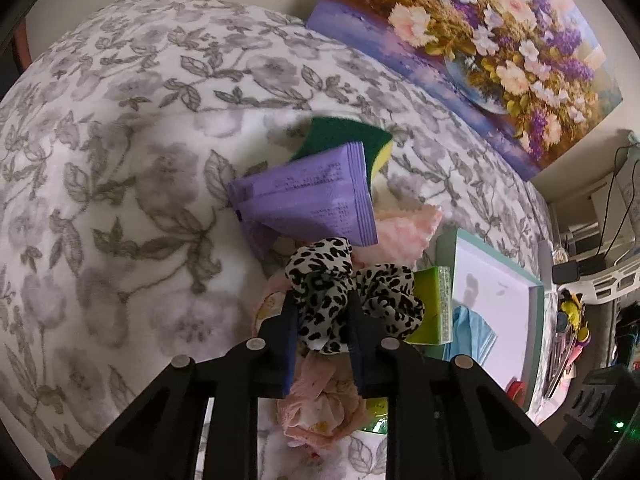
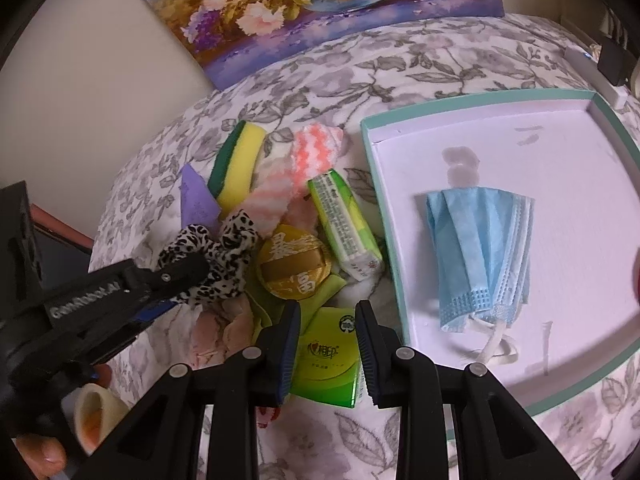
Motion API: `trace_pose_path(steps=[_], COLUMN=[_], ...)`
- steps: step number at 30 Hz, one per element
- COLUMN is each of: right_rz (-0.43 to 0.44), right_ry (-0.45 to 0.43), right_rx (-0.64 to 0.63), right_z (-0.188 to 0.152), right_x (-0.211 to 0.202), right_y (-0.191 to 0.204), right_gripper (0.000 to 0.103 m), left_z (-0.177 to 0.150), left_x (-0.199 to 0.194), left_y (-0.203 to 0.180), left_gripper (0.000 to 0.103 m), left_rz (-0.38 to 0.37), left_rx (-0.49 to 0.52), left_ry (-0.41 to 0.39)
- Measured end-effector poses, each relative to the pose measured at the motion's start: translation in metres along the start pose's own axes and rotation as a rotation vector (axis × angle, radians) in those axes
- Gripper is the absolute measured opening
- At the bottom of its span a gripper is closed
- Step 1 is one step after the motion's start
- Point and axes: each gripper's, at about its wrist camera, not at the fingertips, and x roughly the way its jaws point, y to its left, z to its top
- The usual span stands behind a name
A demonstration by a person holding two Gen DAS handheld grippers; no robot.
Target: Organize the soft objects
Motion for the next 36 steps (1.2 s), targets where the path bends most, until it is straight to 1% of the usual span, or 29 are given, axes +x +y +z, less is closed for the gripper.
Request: trace_pose_path(steps=[4, 6, 7, 9, 10, 11, 13, 14, 21, 24, 30, 36], right_rz=[0.008, 0.013, 0.015, 0.021, 0.027, 0.033, 0.048, 0.053, 0.071, 0.069, 0.061, 0.009], right_ry=[0.008, 0.008, 0.007, 0.002, -0.001, -0.003, -0.007, -0.009, 0.009, 0.019, 0.040, 0.049], right_rx=[-0.022, -0.033, -0.039, -0.050, -0.057, -0.062, -0.074, -0.078, -0.116, -0.130, -0.170, -0.223], right_z=[-0.003, -0.004, -0.005, -0.005, -0.006, -0.006, -0.006, -0.006, -0.012, -0.016, -0.022, -0.029], right_x=[0.002, 0.002, 0.001, 0.000, -0.001, -0.001, -0.002, -0.002, 0.007, 0.013, 0.024, 0.036], right_y=[0.009, 0.012, 0.015, 0.018, 0.021, 0.023, 0.028, 0.030, 0.049, 0.056, 0.068, 0.078], right_gripper=[0.032, 0.037, 0.041, 0.045, 0.047, 0.052, 0.059, 0.059, 0.060, 0.059, 0.059, 0.059], left_z=[0.001, 0.002, 0.003, 0.003, 0.003, 0.003, 0.002, 0.002, -0.002, -0.004, -0.004, -0.004], left_x=[-0.019, -0.028, -0.032, -0.037, -0.040, -0.041, -0.043, -0.044, -0.045, -0.043, -0.039, -0.035], left_y=[0.004, 0.007, 0.009, 0.015, 0.019, 0.021, 0.031, 0.038, 0.075, 0.080, 0.080, 0.081], left_gripper=[0.023, 0.023, 0.023, 0.023, 0.023, 0.023, 0.023, 0.023, 0.023, 0.023, 0.023, 0.023], left_rz=[0.035, 0.061, 0.062, 0.063, 0.084, 0.108, 0.174, 0.200, 0.278, 0.281, 0.282, 0.279], left_rx=[0.000, -0.002, -0.008, -0.028, -0.043, -0.054, -0.078, -0.097, -0.196, -0.214, -0.217, -0.224], left_ry=[-0.041, -0.060, -0.068, -0.073, -0.067, -0.063, -0.061, -0.061, -0.038, -0.031, -0.021, -0.002])
